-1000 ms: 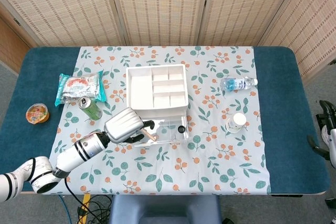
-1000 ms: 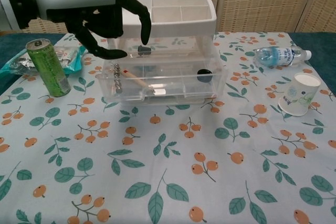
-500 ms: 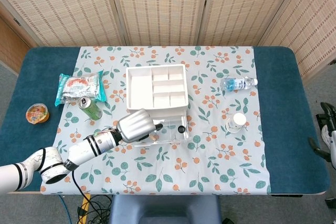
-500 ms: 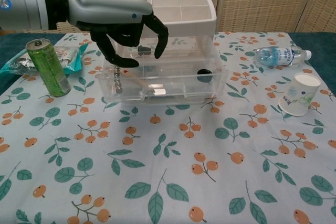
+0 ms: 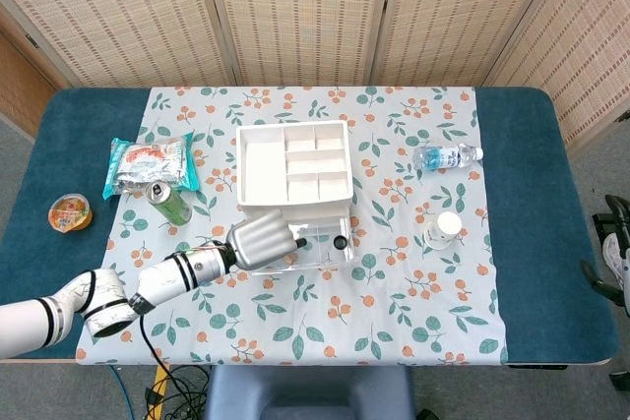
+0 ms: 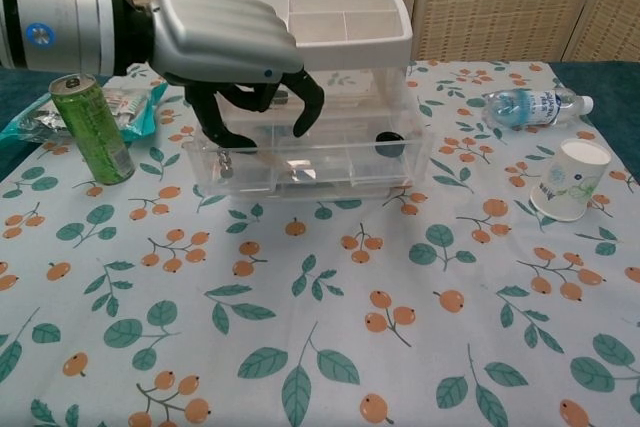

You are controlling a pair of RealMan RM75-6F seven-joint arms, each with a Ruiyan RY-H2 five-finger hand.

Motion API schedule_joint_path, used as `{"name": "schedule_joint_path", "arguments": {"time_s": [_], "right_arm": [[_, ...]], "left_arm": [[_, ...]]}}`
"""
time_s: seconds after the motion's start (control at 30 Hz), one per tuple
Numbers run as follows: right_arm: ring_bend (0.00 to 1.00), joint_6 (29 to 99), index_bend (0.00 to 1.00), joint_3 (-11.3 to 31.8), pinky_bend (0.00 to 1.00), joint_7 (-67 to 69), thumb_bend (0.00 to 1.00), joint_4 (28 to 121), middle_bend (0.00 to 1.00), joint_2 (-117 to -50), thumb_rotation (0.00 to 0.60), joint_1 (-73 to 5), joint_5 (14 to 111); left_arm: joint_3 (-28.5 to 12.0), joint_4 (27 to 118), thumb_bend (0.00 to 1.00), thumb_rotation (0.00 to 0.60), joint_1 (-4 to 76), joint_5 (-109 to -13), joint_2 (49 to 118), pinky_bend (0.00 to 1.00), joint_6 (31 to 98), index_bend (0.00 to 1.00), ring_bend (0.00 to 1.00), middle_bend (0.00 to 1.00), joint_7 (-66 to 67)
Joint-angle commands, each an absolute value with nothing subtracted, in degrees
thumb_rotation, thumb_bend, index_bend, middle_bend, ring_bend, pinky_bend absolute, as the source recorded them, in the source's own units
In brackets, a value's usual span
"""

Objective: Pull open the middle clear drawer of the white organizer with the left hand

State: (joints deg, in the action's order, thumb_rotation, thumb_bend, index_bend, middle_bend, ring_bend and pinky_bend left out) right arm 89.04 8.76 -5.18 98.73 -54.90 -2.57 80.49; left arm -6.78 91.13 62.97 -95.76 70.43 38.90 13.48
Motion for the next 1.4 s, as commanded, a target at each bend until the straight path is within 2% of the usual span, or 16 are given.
{"name": "schedule_joint_path", "arguments": {"time_s": [0.03, 0.17, 1.4], "right_arm": [[0.1, 89.01, 0.0, 8.74, 0.09, -5.15, 0.3, 98.69, 0.1, -54.93, 0.6, -2.57, 80.45], [0.1, 89.15, 0.0, 8.75, 0.09, -5.09, 0.3, 98.64, 0.1, -54.94, 0.6, -2.48, 80.37], [0.1, 89.51, 0.0, 8.74, 0.09, -3.47, 0.3, 97.06, 0.1, -55.43, 0.6, -1.77, 79.56]], "left_arm": [[-6.51, 90.72, 0.24, 0.6, 63.45, -95.72, 70.72, 1.0, 38.58, 0.41, 1.0, 1.0, 13.9], [-6.34, 90.31, 0.21, 0.6, 63.93, -95.48, 71.18, 1.0, 38.62, 0.41, 1.0, 1.0, 14.13], [-6.0, 87.35, 0.2, 0.6, 67.17, -90.05, 74.8, 1.0, 36.76, 0.4, 1.0, 1.0, 18.69]]}}
